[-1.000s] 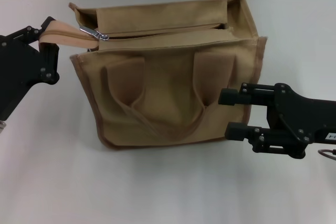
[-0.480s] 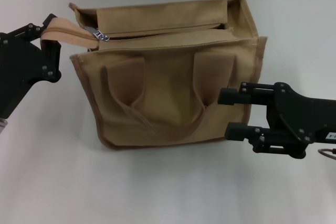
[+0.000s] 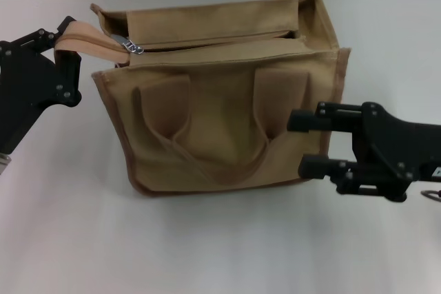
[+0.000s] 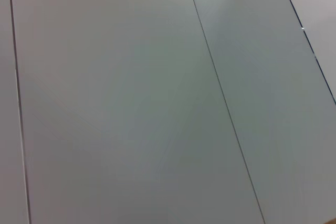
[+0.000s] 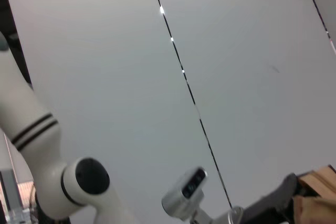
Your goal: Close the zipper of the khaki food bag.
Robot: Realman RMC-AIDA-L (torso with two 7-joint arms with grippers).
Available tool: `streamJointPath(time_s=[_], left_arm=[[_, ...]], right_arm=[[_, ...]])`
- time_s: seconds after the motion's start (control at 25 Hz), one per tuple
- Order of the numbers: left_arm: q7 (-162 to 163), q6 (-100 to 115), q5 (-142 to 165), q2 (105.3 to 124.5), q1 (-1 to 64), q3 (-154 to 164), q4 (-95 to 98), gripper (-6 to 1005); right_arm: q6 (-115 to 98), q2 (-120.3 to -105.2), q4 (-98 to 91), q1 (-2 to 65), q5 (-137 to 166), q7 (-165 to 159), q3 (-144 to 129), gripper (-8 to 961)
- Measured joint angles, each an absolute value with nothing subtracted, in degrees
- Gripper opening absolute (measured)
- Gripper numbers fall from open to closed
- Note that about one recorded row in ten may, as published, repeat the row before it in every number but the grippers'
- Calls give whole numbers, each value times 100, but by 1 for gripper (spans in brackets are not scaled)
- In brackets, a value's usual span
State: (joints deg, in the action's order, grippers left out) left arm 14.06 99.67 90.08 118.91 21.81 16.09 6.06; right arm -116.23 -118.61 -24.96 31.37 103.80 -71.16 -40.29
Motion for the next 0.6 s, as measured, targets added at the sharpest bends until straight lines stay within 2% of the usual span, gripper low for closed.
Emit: streamJointPath(time_s=[0.2, 0.6], left_arm=[[1412, 10006, 9008, 11891, 2196, 1626, 605, 18], [1415, 10046, 9008, 11892, 2255, 1626, 597, 20]], right_arm=[[-11732, -11791, -2653, 3330, 10145, -7868, -4003, 612], [-11122, -11759, -3175, 4102, 10107, -9440, -3989, 609]])
